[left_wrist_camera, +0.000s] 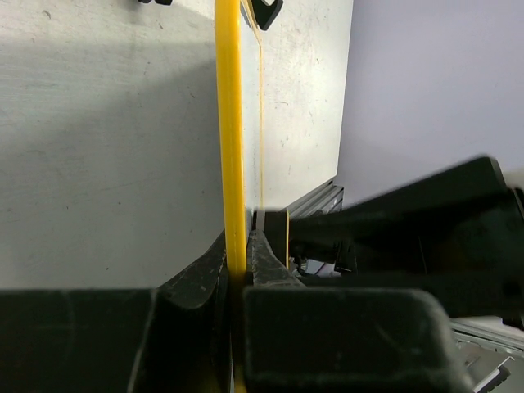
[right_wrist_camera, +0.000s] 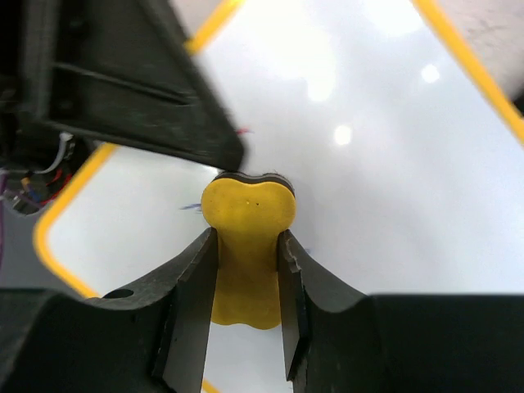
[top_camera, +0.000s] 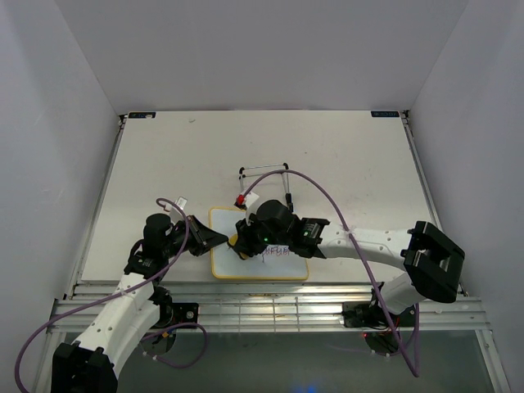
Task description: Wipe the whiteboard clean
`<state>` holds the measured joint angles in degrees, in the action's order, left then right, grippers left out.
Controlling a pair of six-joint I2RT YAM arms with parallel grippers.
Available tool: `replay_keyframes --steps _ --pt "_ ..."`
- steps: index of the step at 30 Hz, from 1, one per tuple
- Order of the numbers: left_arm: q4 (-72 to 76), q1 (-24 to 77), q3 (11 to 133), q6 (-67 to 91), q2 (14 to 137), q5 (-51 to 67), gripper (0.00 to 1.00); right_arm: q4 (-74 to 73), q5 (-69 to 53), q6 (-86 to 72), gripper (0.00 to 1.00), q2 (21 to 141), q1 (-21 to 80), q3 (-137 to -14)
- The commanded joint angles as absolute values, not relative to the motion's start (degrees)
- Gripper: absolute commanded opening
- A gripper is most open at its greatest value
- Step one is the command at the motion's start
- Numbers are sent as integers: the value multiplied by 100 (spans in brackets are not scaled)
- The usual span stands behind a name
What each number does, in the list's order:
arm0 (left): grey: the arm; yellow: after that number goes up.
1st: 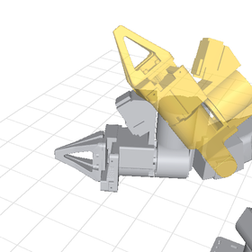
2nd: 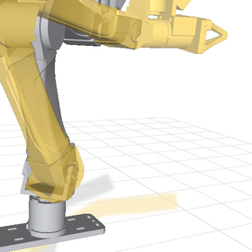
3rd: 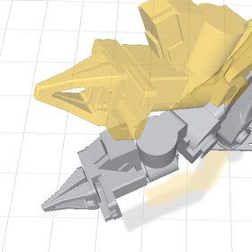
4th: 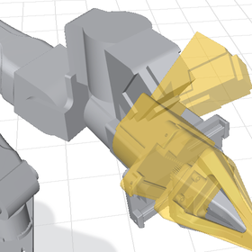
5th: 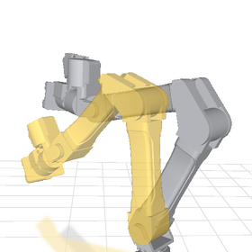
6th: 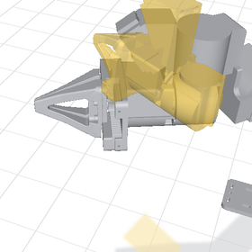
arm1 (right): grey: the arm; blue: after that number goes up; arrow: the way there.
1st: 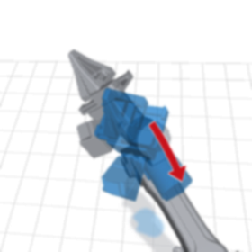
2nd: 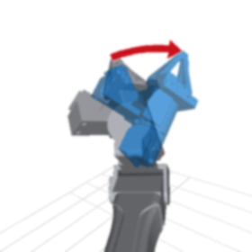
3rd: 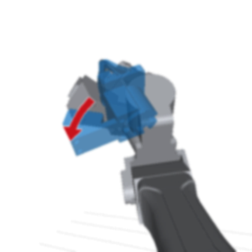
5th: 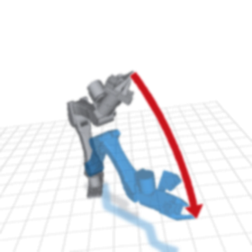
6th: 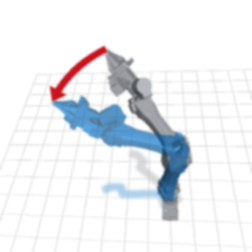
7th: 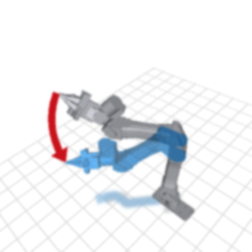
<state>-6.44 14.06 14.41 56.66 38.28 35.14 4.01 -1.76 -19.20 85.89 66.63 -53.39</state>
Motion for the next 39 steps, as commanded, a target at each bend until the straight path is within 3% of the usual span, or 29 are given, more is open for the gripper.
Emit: replay_keyframes --steps 1,16,25,39 --pt "-606 1433 1433 5309 3727 3498 0 150 132 -1951 18 8490 6329 -5107" --pt "-589 1433 1476 5291 3771 3489 0 -658 -536 -1925 18 8719 6811 -5985" --pt "-580 1433 1468 5309 3727 3516 0 -862 -265 -1854 18 9017 7075 -6442" --pt "-571 1433 1327 5370 3560 3560 0 -1231 466 -2470 18 8711 6144 -5723"
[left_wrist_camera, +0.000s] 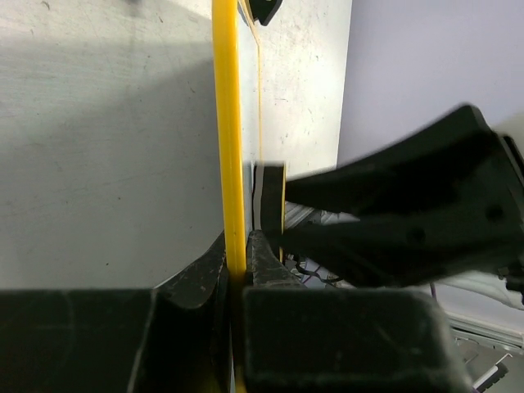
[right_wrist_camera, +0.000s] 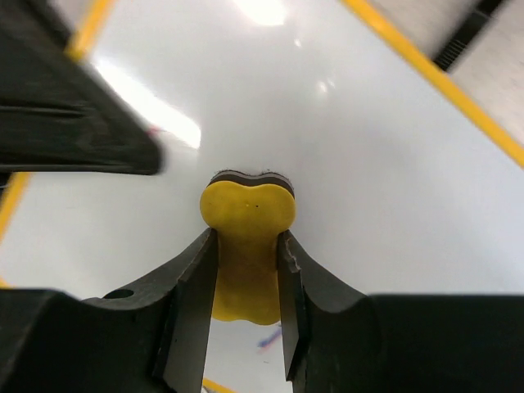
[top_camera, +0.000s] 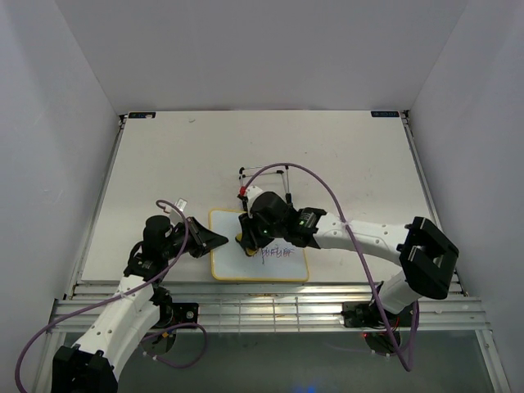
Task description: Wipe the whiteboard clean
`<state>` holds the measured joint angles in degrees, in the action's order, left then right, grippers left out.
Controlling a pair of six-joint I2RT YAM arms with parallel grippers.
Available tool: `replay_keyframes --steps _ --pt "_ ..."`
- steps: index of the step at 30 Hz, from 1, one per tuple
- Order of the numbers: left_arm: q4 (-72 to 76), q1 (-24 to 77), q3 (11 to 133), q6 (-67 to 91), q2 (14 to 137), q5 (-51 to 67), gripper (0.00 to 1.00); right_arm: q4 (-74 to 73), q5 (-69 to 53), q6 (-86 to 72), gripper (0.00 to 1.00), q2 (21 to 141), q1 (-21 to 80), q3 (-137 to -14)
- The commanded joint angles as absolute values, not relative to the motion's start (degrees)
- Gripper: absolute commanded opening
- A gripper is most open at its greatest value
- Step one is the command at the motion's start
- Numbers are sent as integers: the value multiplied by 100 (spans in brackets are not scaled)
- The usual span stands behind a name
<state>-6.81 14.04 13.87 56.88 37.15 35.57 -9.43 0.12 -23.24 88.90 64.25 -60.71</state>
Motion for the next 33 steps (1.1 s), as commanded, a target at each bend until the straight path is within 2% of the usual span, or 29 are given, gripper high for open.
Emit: replay_keyframes --steps 1,6,11,17,22,26,33 --pt "-571 1433 1318 5379 3560 3551 0 -1230 448 -2478 18 8658 6100 -5643" --pt "-580 1433 1301 5379 3551 3533 0 -1143 387 -2548 18 8315 5924 -5038" --pt "-501 1433 1222 5449 3551 3489 0 -195 -465 -2821 18 7963 6168 -4544" --pt "-369 1433 1125 5581 3568 3489 0 544 -483 -2813 18 8550 6994 -5132" --pt "-457 1441 1107 5599 3542 3437 0 712 -387 -2883 18 8877 7268 -5441" --pt "-659 1433 1151 5581 3454 3270 0 686 148 -2901 18 8606 7216 -5055" --pt "-835 1433 1283 5484 3472 3182 0 852 211 -3172 17 7665 6285 -3194"
